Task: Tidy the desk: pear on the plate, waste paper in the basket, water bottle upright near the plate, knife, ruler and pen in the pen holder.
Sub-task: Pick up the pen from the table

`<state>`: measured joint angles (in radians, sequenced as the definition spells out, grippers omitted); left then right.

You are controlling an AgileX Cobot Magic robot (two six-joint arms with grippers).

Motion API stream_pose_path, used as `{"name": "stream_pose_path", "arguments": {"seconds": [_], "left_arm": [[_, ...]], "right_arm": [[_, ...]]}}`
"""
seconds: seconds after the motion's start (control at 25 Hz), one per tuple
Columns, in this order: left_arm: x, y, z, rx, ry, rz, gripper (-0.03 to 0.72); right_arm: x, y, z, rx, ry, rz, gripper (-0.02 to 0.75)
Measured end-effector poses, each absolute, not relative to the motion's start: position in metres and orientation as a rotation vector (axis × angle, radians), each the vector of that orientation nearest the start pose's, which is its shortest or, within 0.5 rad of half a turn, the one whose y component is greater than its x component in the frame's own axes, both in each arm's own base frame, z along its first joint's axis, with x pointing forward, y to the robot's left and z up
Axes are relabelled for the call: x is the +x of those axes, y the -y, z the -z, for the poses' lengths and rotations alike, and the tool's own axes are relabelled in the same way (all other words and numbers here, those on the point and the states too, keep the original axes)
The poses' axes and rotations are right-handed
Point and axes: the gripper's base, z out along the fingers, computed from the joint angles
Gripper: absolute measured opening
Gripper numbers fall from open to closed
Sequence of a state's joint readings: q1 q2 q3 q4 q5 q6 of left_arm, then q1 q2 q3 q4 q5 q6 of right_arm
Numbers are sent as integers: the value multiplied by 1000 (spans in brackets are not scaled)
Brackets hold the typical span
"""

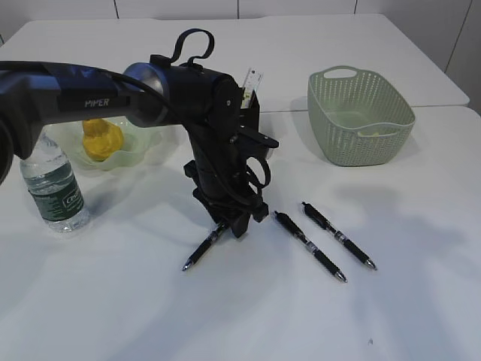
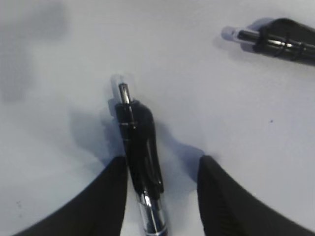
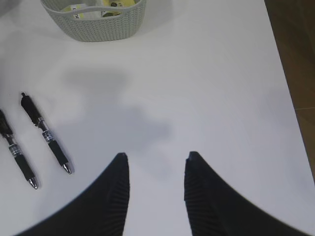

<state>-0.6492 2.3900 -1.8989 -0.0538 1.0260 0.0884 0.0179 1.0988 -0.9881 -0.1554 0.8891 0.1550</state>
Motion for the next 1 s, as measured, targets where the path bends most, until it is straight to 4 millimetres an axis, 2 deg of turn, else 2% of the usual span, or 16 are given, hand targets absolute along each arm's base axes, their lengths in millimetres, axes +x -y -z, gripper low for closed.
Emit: {"name": "stream_pose_path", "arguments": {"seconds": [0.2,0.36,1.0], "left_arm": [[384,297,-119,1031,-2835,132,190],[384,297,-119,1026,-2832,134,106],[386,299,-119,1009,-2804,149,91]], "right_arm": [[213,7,-337,99,-2470,117,314],[213,7,-337,99,-2470,117,314],[213,7,-337,99,-2470,117,314]]}}
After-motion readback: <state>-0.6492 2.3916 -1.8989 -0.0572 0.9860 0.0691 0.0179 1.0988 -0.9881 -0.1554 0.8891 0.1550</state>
